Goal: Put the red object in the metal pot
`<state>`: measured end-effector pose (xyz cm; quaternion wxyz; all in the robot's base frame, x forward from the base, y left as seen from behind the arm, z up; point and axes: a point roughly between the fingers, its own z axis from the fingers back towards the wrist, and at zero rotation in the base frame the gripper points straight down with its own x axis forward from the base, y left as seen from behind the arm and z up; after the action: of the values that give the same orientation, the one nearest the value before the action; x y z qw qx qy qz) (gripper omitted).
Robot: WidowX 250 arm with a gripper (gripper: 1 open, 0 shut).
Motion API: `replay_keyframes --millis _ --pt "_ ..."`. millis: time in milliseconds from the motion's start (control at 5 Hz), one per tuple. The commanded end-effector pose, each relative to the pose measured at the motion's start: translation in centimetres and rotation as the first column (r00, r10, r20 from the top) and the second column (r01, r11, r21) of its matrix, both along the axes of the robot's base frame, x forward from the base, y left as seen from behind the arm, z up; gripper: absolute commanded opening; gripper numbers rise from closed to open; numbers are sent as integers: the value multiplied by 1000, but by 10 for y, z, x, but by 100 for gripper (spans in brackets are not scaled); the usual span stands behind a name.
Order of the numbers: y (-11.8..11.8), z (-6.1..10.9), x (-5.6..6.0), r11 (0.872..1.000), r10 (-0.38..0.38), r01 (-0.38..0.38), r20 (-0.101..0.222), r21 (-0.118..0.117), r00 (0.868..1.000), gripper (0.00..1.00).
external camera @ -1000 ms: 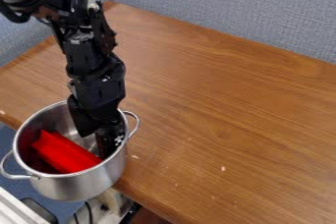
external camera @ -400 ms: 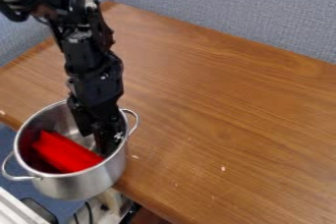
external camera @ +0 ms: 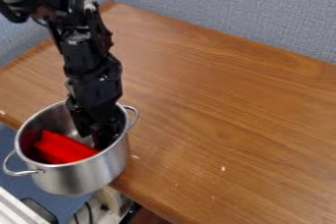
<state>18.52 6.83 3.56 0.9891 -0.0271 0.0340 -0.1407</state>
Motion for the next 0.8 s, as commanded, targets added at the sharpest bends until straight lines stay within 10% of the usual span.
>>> replay_keyframes --millis 0,200,400,600 --pt "0 6 4 1000 11 -11 21 -2 1000 0" --pt "-2 10 4 1000 -14 15 25 -15 1000 0" --pt "-6 10 6 999 -40 41 35 -26 999 100" --pt "-6 11 7 998 -56 57 41 -30 998 100"
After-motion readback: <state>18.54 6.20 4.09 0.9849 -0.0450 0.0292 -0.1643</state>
